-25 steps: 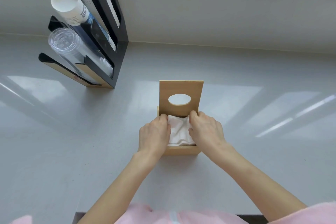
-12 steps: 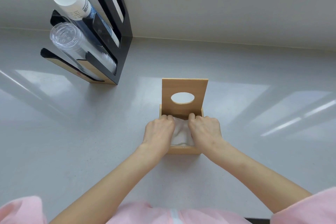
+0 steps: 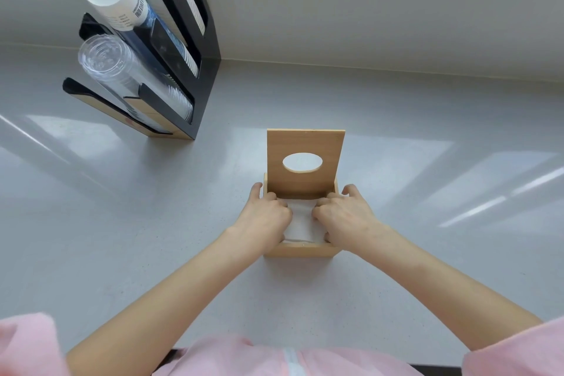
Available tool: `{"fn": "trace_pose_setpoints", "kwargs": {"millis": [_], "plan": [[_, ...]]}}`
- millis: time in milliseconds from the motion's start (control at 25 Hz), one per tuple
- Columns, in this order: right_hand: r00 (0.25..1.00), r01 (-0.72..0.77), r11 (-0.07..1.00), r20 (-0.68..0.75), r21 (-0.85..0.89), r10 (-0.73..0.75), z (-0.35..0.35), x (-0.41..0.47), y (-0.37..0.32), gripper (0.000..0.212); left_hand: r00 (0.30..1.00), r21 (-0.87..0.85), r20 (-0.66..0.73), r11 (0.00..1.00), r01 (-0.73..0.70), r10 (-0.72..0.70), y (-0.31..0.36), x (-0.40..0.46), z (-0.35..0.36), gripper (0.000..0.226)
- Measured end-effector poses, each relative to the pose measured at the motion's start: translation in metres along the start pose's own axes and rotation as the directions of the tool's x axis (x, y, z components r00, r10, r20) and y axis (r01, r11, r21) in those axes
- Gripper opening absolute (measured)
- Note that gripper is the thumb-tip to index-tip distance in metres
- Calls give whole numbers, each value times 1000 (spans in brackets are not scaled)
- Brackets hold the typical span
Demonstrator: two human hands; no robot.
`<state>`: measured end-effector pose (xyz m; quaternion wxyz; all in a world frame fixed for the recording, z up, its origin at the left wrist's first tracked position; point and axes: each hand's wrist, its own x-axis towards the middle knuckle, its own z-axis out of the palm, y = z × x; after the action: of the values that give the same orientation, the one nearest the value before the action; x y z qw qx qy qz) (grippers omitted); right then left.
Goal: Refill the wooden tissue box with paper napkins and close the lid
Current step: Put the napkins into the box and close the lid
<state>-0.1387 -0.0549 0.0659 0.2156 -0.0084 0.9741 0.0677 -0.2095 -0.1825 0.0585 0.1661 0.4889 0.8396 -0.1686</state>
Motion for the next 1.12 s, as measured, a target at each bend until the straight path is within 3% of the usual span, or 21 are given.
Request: {"fn": "trace_pose_setpoints", "kwargs": {"millis": [240, 360, 440, 560, 680, 760, 800, 920, 1120], "plan": [[999, 24, 1000, 36, -13, -23, -1, 5, 2, 29, 999, -48, 1, 998, -38, 38, -5, 3, 2, 24], [998, 4, 963, -54, 270, 11, -4, -5, 5, 31, 996, -338, -82, 940, -52, 26, -7, -5, 3, 37], [976, -2, 862, -188, 507, 113, -10, -13, 9, 25, 970, -525, -237, 847, -83, -53, -13, -14, 1, 37], [860, 91, 660, -393, 746, 326, -21, -24, 17, 14, 862, -707, -440, 688, -161, -252, -23, -25, -6, 22], [688, 153, 648, -551, 746, 472, -35, -24, 24, 11, 739, -768, -517, 615, -178, -432, -31, -23, -16, 19], [622, 138, 664, -586, 735, 519, -42, -19, 28, 15, 684, -802, -501, 581, -138, -530, -35, -17, -24, 30], [622, 114, 678, -584, 726, 521, -44, -15, 30, 23, 680, -815, -482, 568, -116, -553, -37, -14, -27, 39], [723, 55, 677, -497, 734, 480, -47, -4, 33, 43, 724, -831, -440, 547, -104, -531, -42, -5, -38, 52], [768, 43, 681, -460, 731, 446, -50, 10, 29, 34, 761, -826, -423, 554, -101, -492, -47, 9, -49, 27]]}}
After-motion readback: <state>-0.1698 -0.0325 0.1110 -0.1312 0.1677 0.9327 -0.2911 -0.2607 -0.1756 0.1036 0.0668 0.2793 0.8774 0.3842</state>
